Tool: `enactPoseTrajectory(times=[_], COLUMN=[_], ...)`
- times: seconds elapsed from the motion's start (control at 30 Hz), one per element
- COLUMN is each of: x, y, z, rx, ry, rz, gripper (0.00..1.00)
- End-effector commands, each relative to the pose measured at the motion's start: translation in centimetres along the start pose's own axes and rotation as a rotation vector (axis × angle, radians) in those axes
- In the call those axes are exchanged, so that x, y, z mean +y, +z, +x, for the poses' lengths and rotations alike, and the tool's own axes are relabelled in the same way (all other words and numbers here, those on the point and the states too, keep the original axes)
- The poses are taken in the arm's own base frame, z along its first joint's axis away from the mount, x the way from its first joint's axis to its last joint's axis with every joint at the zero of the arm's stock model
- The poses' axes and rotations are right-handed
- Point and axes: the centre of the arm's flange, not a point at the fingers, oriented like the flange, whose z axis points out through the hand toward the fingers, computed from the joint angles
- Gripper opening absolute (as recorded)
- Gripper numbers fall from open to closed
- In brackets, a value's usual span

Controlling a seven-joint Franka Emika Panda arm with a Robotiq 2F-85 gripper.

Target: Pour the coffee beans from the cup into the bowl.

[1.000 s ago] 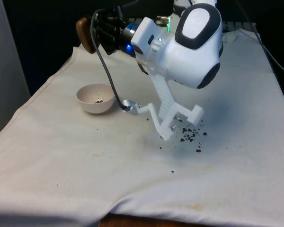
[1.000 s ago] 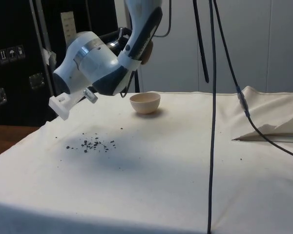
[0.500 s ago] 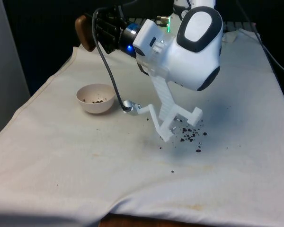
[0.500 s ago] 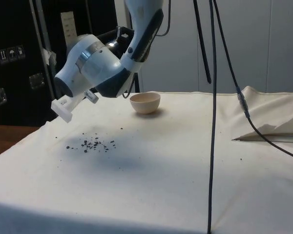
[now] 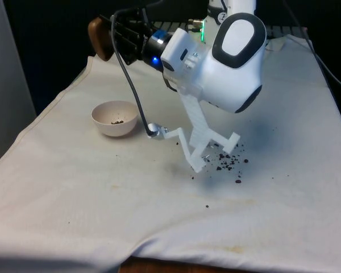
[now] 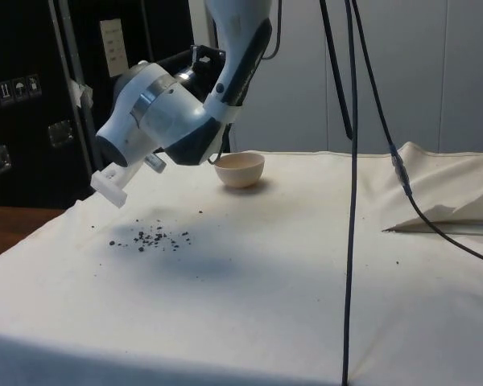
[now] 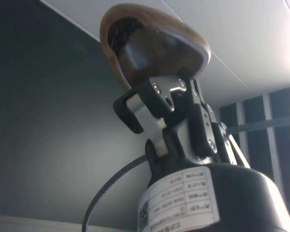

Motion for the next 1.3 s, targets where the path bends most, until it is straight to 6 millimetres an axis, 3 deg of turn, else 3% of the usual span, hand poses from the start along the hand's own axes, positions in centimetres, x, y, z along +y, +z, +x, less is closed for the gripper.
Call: enactPoseTrajectory(times=[0.0, 0.8, 1.27], x=[-0.05, -0.23, 0.66], y=[0.06, 0.17, 0.68], z=[-0.07, -0.33, -0.23], rx=[0.008, 0.005, 0.016], ry=[-0.009, -0.001, -0.030], rz=[-0.012, -0.034, -0.122], gripper=[0.00, 0.00, 0.00])
